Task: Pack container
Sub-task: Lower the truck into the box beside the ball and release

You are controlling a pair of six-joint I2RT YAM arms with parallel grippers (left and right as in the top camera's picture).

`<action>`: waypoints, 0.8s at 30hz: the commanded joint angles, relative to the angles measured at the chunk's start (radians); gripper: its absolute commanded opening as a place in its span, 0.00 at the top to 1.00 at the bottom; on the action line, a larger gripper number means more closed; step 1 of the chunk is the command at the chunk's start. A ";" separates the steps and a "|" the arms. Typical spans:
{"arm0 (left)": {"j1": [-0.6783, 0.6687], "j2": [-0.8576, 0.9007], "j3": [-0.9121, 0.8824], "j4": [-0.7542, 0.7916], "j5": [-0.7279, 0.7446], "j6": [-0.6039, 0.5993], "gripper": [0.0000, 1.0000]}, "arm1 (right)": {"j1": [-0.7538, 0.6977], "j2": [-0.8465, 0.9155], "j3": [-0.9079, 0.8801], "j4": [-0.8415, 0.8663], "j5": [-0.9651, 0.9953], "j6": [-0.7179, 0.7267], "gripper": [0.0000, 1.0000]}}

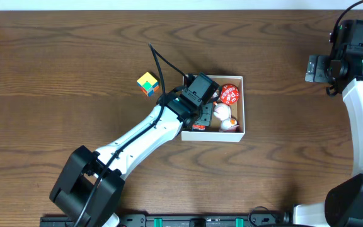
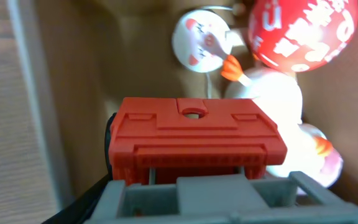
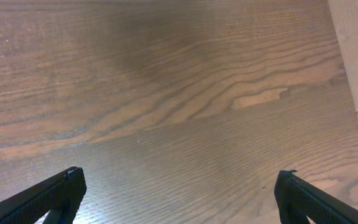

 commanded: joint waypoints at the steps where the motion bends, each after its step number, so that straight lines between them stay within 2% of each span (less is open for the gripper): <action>1: 0.002 -0.007 0.020 -0.003 -0.075 0.022 0.68 | -0.005 -0.002 0.011 -0.001 0.003 0.017 0.01; 4: 0.002 -0.007 0.020 -0.003 -0.074 0.036 0.67 | -0.005 -0.002 0.011 -0.001 0.003 0.016 0.01; 6: 0.002 -0.007 0.020 -0.003 -0.074 0.036 0.62 | -0.005 -0.002 0.011 -0.001 0.003 0.017 0.01; 20: 0.000 -0.007 0.020 -0.050 -0.047 0.035 0.61 | -0.005 -0.002 0.011 -0.001 0.003 0.017 0.01; 21: 0.000 -0.007 0.020 -0.054 -0.046 0.035 0.60 | -0.005 -0.002 0.011 -0.001 0.003 0.016 0.01; 22: 0.000 -0.007 0.020 -0.055 -0.040 0.035 0.52 | -0.005 -0.002 0.011 -0.001 0.003 0.017 0.01; 24: 0.001 -0.007 0.020 -0.055 -0.035 0.035 0.47 | -0.005 -0.002 0.011 -0.001 0.003 0.017 0.01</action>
